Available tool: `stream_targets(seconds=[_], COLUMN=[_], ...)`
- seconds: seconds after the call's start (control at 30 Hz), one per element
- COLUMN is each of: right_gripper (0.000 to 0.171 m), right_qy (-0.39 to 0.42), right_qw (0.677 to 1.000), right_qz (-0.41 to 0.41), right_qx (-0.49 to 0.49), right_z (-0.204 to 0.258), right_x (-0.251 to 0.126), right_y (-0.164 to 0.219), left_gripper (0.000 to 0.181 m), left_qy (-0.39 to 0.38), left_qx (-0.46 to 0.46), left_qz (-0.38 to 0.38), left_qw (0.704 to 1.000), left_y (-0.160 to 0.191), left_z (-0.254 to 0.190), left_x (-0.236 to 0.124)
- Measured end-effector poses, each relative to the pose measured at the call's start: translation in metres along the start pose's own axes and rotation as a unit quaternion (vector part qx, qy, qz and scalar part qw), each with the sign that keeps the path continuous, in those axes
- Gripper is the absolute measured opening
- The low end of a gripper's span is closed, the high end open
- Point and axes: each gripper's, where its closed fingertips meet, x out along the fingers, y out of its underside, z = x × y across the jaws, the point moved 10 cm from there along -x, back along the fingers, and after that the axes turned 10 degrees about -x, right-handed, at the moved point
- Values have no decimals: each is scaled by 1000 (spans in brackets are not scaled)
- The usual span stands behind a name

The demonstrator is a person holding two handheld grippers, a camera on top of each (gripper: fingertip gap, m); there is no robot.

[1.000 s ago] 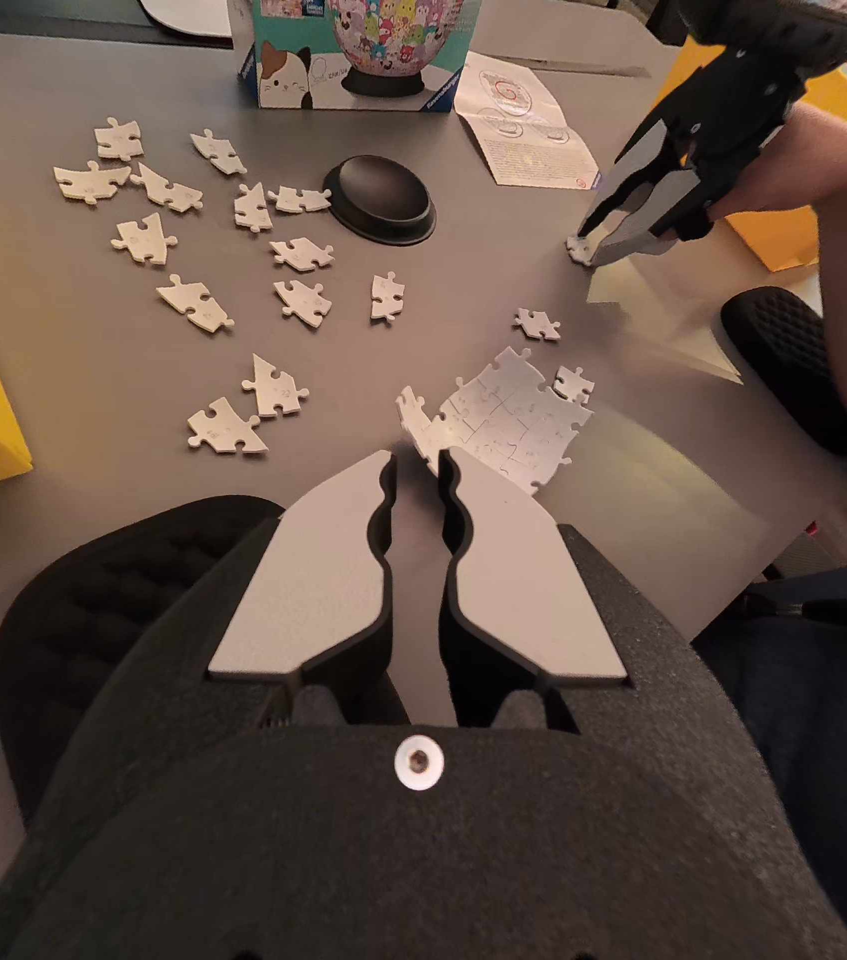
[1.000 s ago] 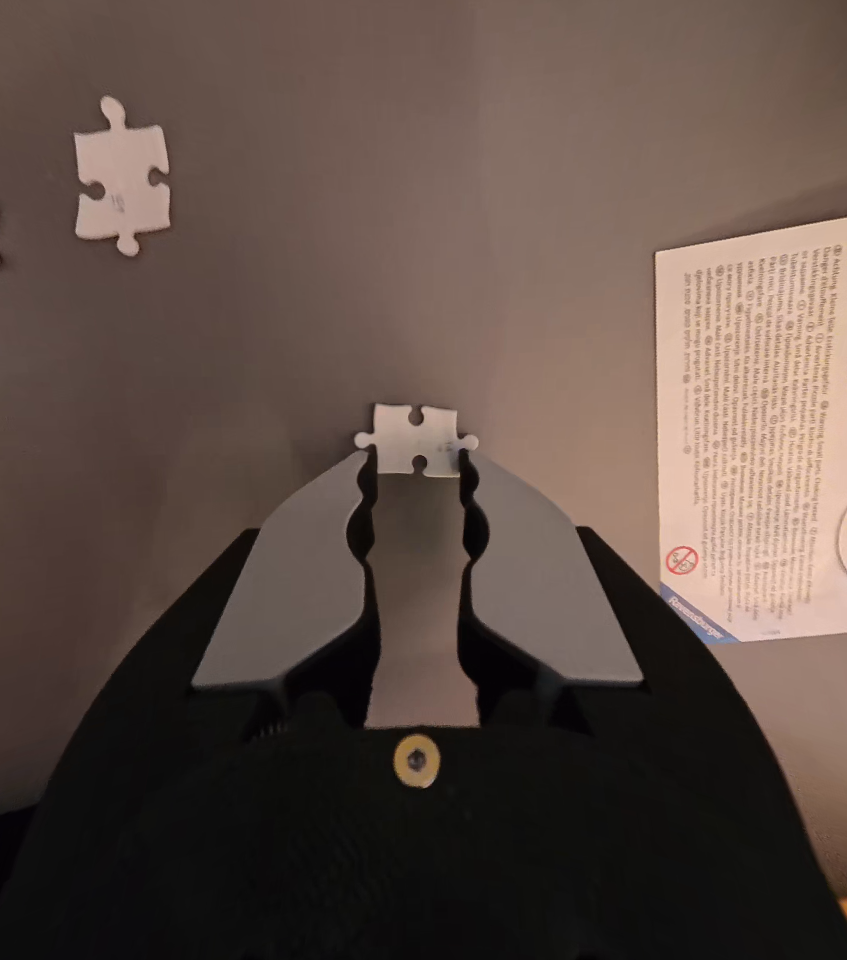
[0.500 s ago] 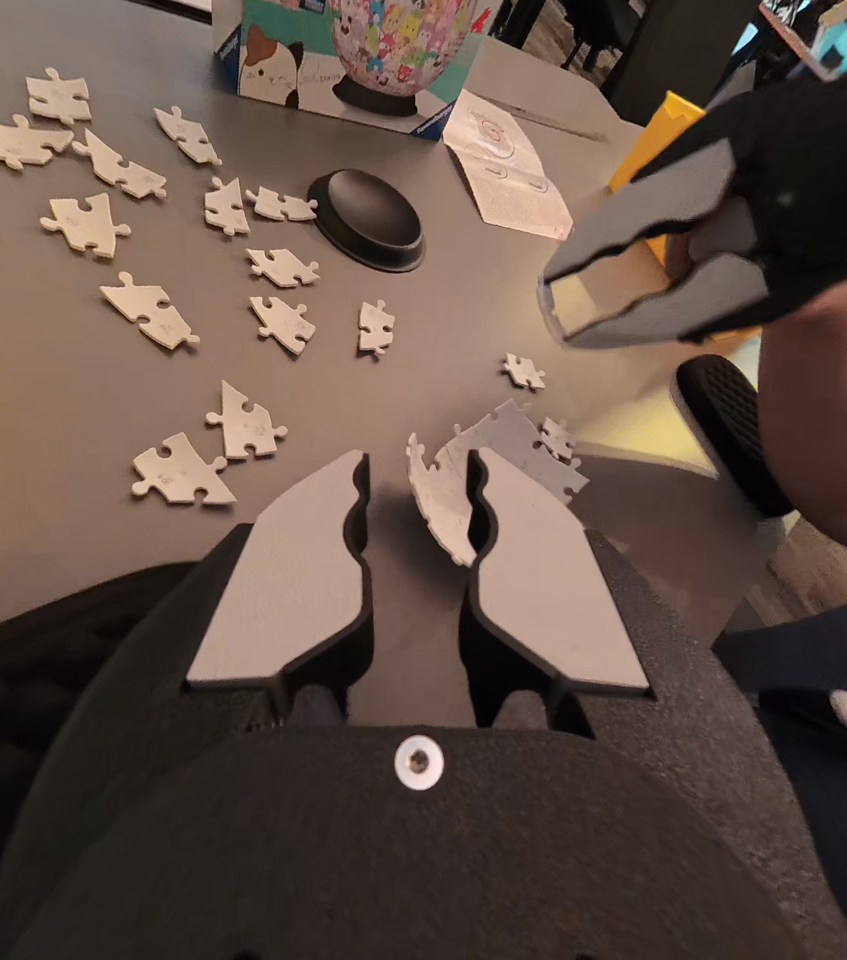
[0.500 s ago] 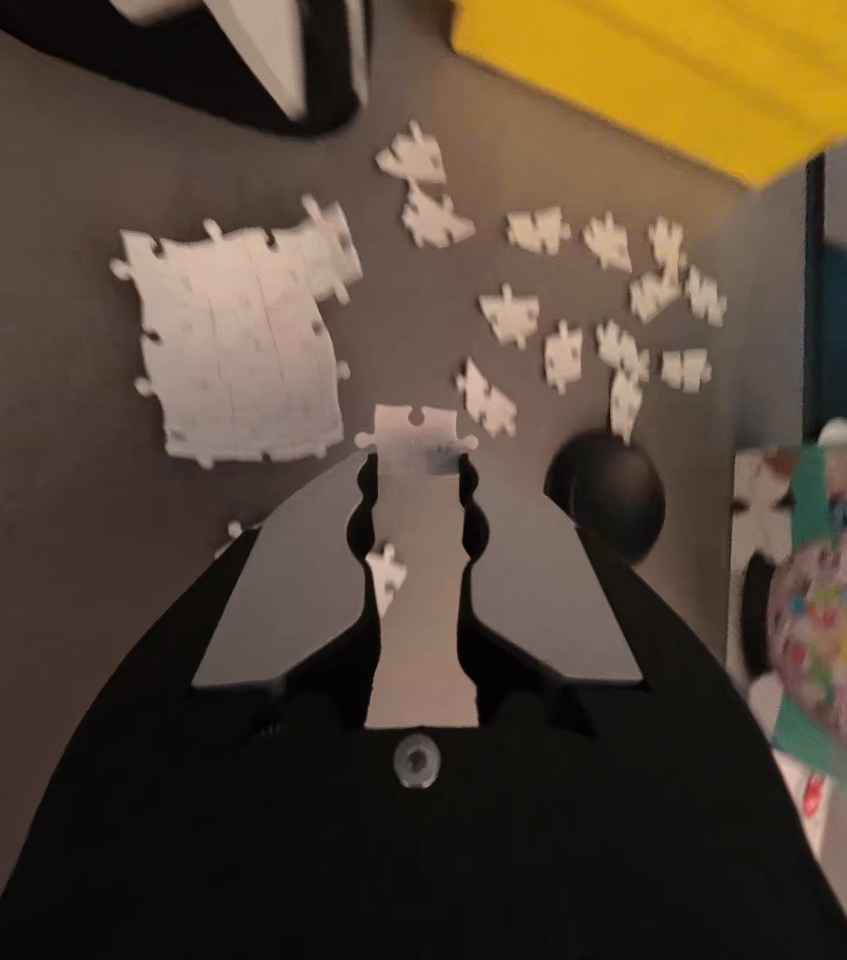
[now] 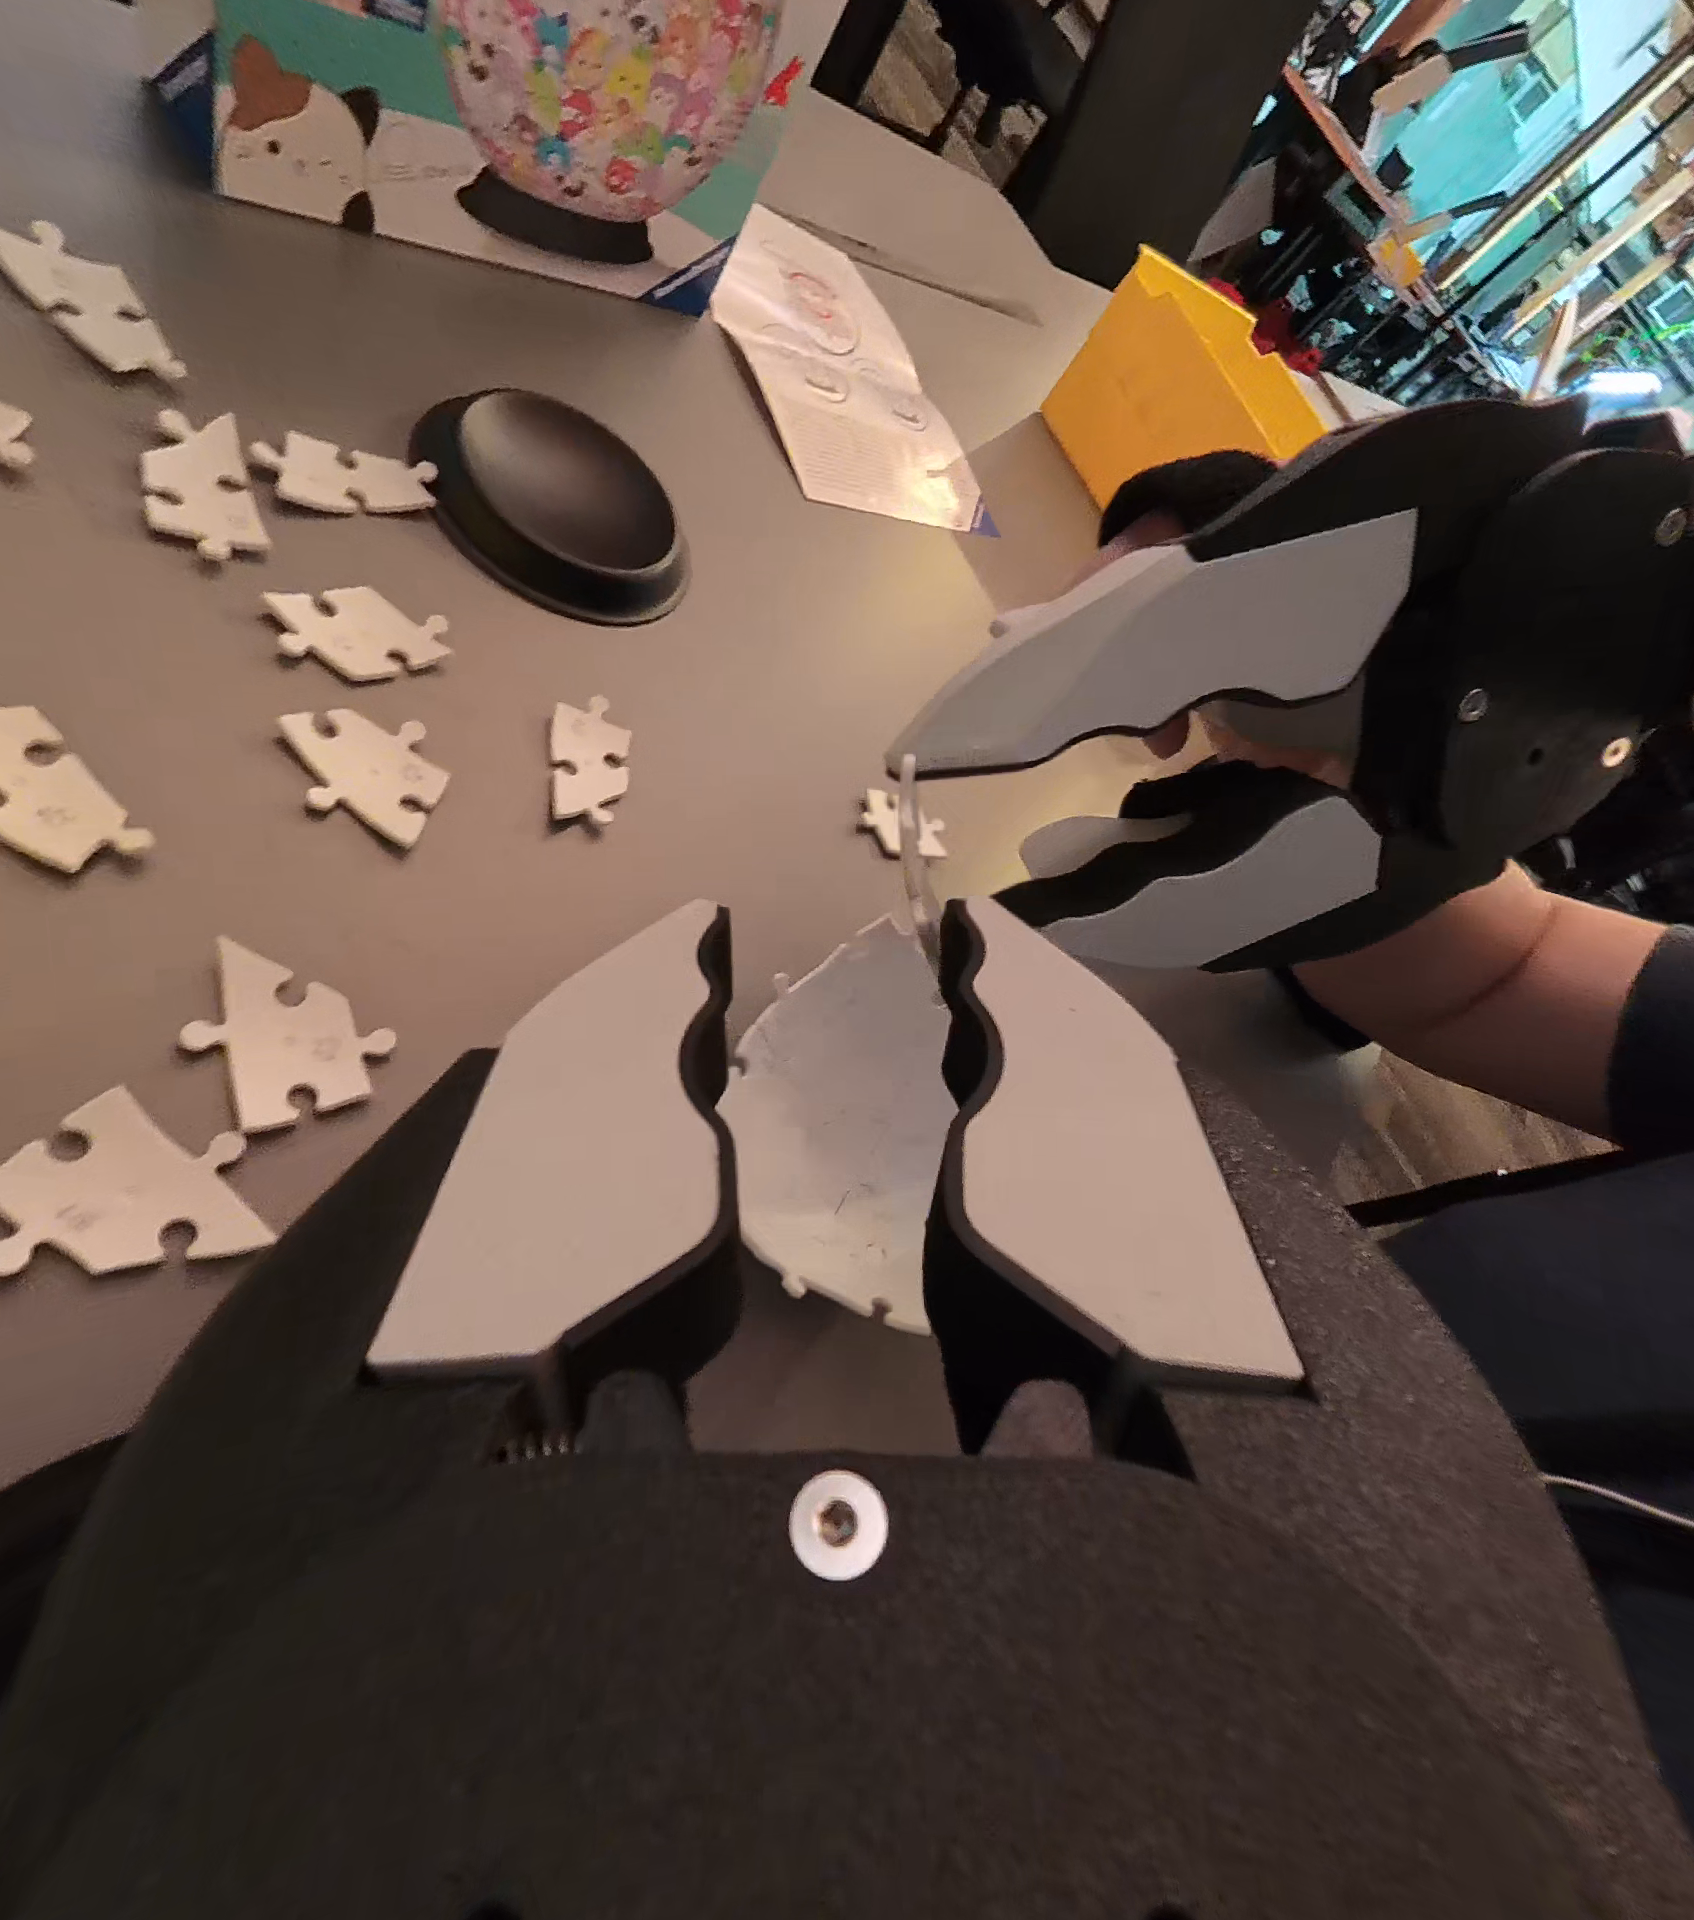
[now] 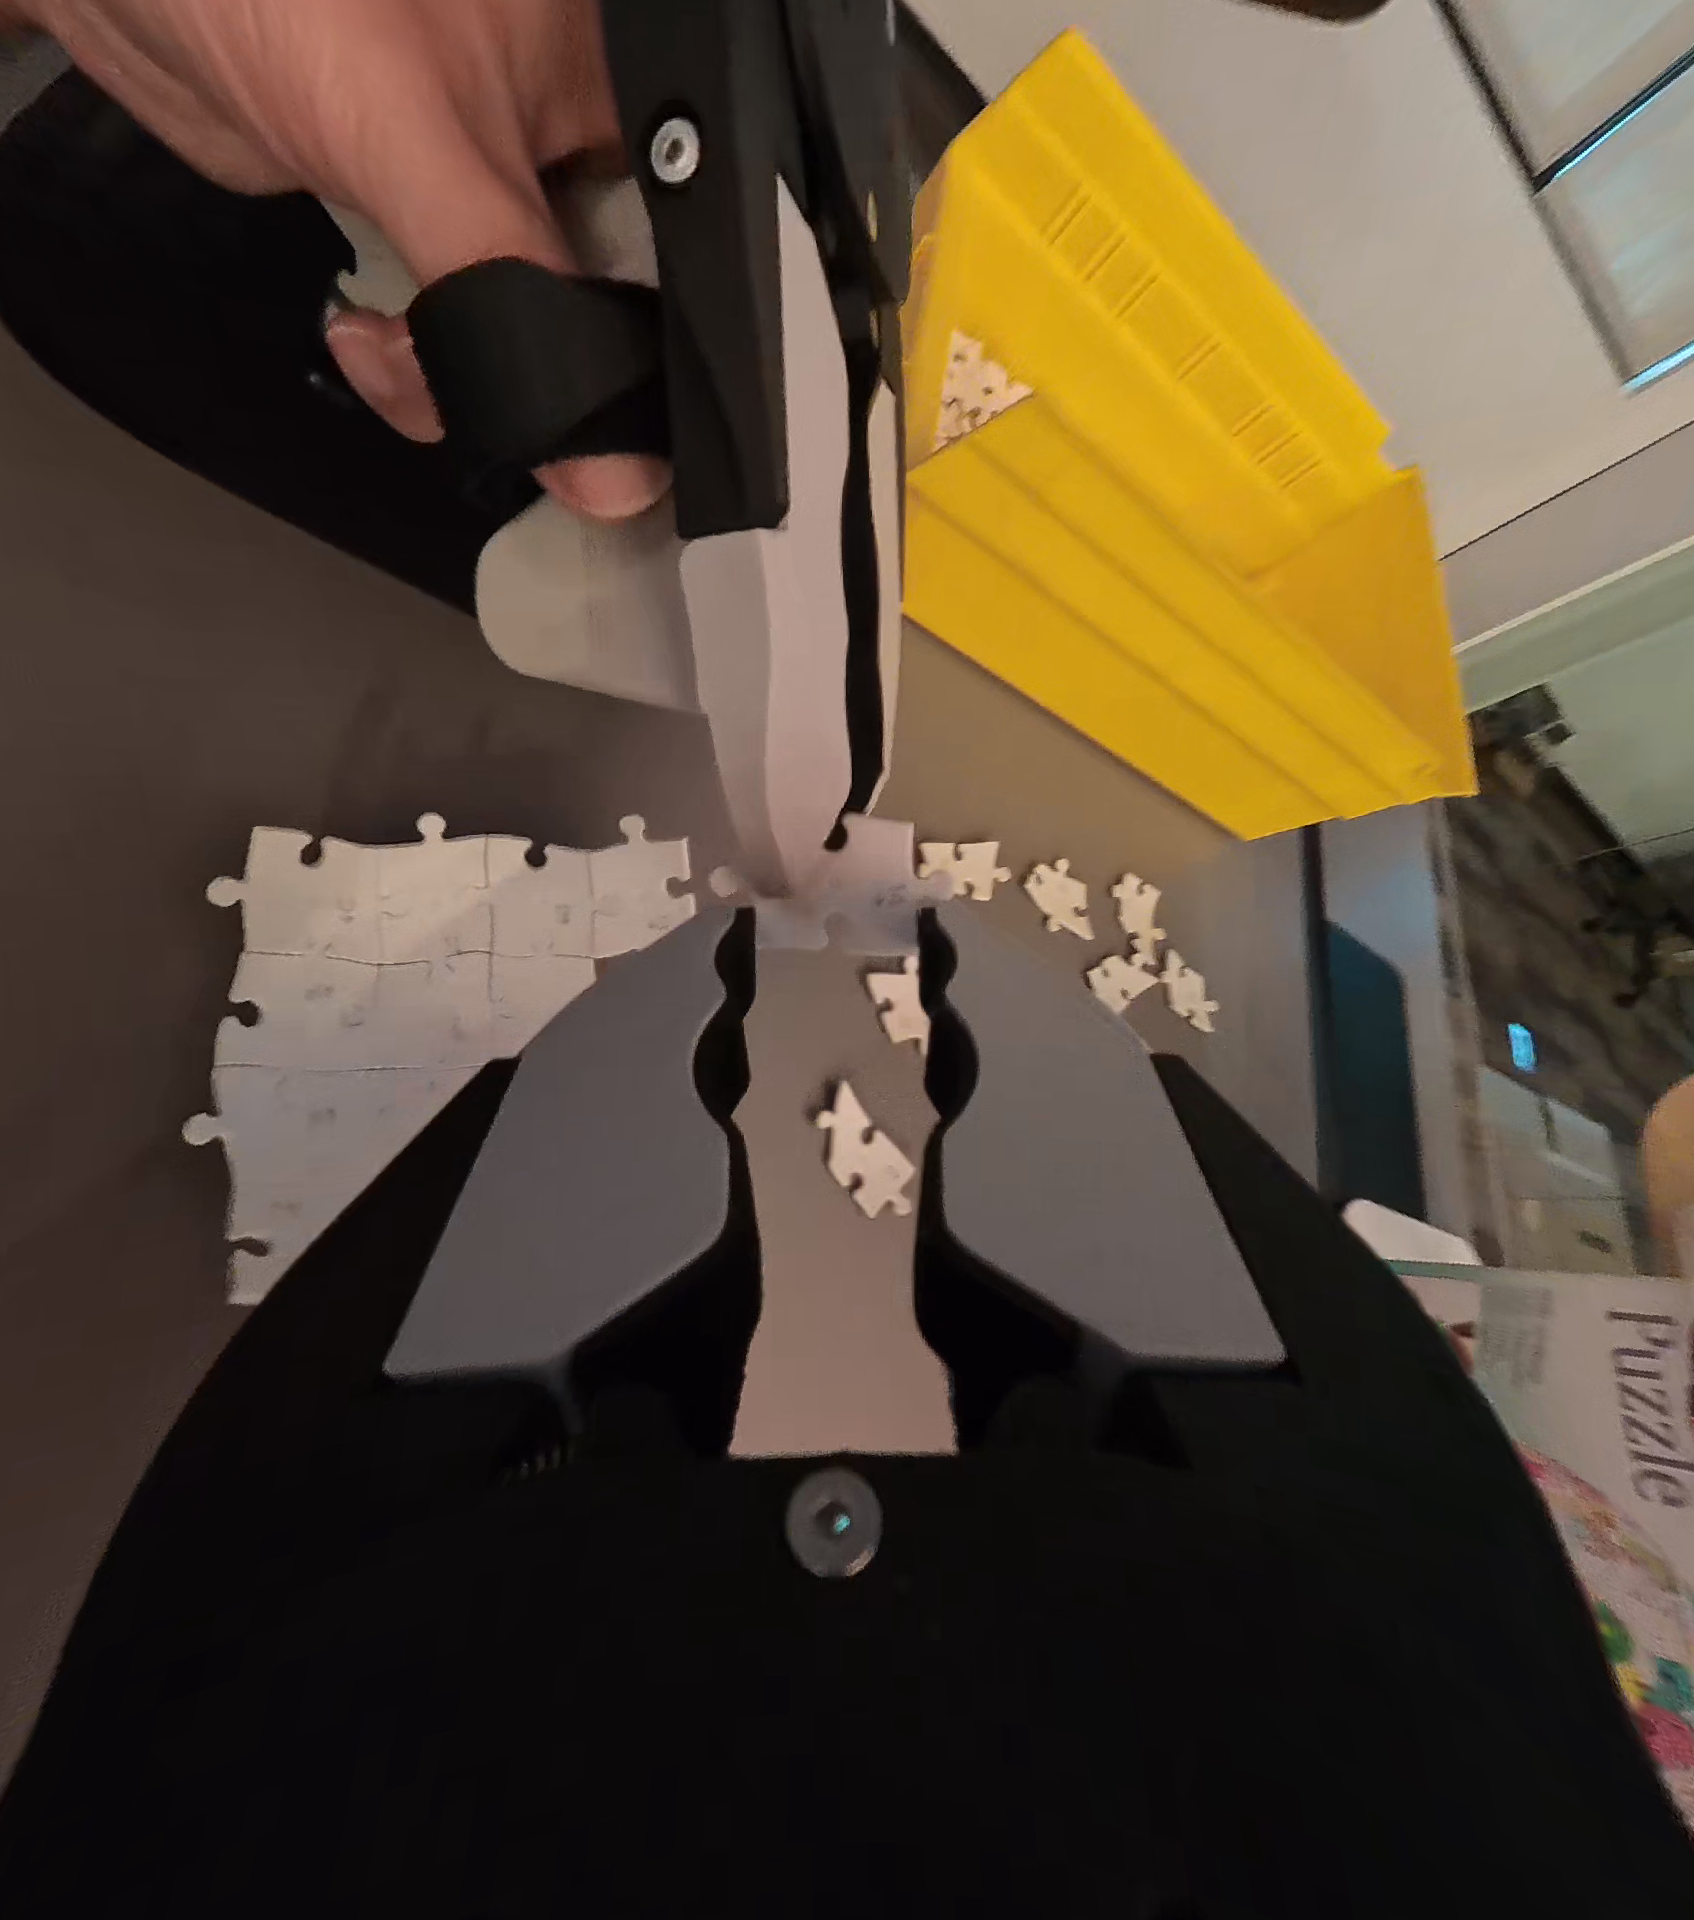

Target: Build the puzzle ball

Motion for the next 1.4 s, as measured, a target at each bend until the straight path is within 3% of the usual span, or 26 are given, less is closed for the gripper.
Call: stream_targets(seconds=[0.13,0.2,0.37,0.43,0.53,0.63,0.73,0.83,0.93,0.97,1.0,1.07,1.13,1.27,1.4], right_gripper=[31,31,35,35,24,15,15,27,3,3,3,3,3,3,3], right_qy=[24,26,-47,-98,-208,-278,-289,-286,-304,-304,-303,-311,-337,-372,-382], right_qw=[1000,1000,995,978,927,894,902,915,911,912,912,904,884,869,871], right_qz=[-7,-5,-60,-98,-166,-192,-163,-132,-142,-134,-124,-109,-97,-60,-40], right_qx=[-14,-15,67,155,265,295,276,250,240,242,248,271,308,320,305], right_z=[0,0,-14,-29,-45,-52,-53,-50,-45,-44,-44,-43,-40,-26,-17], right_x=[-5,-4,-16,-18,-10,-1,6,13,14,15,16,16,20,40,53], right_y=[-1,0,8,18,28,29,30,29,28,30,32,41,53,67,67], left_gripper=[25,5,2,2,2,2,2,2,3,3,8,42,54,45,41], left_qy=[17,33,41,46,33,24,27,26,22,15,6,-39,-78,-18,-30], left_qx=[16,23,24,32,57,64,61,60,61,62,60,54,48,-34,-29], left_qz=[0,3,-1,-1,5,5,-1,0,3,5,4,-7,-17,35,51], left_qw=[1000,999,999,998,998,998,998,998,998,998,998,998,996,999,998], left_y=[-2,-2,2,4,7,7,6,5,6,6,5,3,4,15,22], left_z=[-9,-13,-13,-14,-17,-19,-19,-18,-16,-15,-13,-5,8,28,36], left_x=[2,3,-1,-3,-3,-3,-4,-3,1,2,0,-6,-13,-2,12])
